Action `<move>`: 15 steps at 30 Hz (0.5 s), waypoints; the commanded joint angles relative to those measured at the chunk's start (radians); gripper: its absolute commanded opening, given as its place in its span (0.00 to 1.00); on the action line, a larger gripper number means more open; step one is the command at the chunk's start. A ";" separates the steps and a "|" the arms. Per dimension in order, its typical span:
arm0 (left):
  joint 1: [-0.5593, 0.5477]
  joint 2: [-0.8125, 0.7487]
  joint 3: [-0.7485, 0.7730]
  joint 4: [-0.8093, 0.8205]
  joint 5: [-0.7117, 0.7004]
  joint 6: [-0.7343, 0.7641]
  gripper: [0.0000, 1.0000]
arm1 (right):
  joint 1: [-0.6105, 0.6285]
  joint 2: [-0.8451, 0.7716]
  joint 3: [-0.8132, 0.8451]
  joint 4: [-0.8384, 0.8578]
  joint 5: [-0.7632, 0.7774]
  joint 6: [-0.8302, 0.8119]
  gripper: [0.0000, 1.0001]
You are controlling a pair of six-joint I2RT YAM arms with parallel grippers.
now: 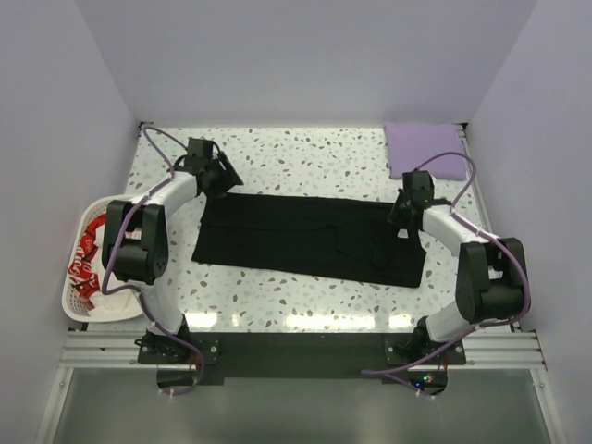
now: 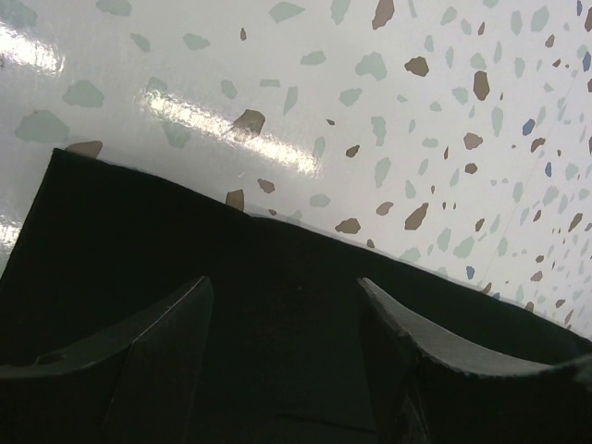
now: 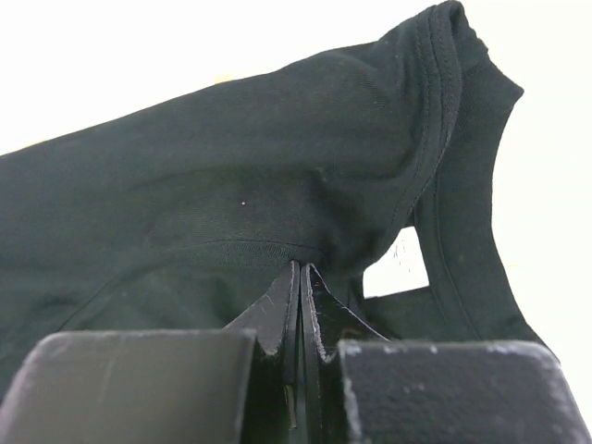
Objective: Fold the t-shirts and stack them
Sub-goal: Fold the tshirt
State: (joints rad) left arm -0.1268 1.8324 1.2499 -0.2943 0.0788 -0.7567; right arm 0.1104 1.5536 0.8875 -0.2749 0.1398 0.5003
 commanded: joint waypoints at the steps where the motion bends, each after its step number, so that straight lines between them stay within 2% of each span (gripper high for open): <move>1: -0.005 -0.007 0.003 0.021 0.012 0.010 0.68 | 0.003 -0.084 0.044 -0.066 -0.011 -0.035 0.00; 8: -0.005 0.001 0.008 0.018 0.013 0.011 0.68 | 0.005 -0.138 0.025 -0.106 -0.069 -0.045 0.00; 15: -0.005 0.008 0.005 0.017 0.021 0.007 0.68 | 0.009 -0.072 -0.030 -0.061 -0.109 -0.034 0.00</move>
State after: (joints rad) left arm -0.1268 1.8362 1.2499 -0.2947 0.0803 -0.7567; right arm 0.1116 1.4479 0.8822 -0.3500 0.0616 0.4709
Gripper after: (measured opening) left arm 0.678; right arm 0.008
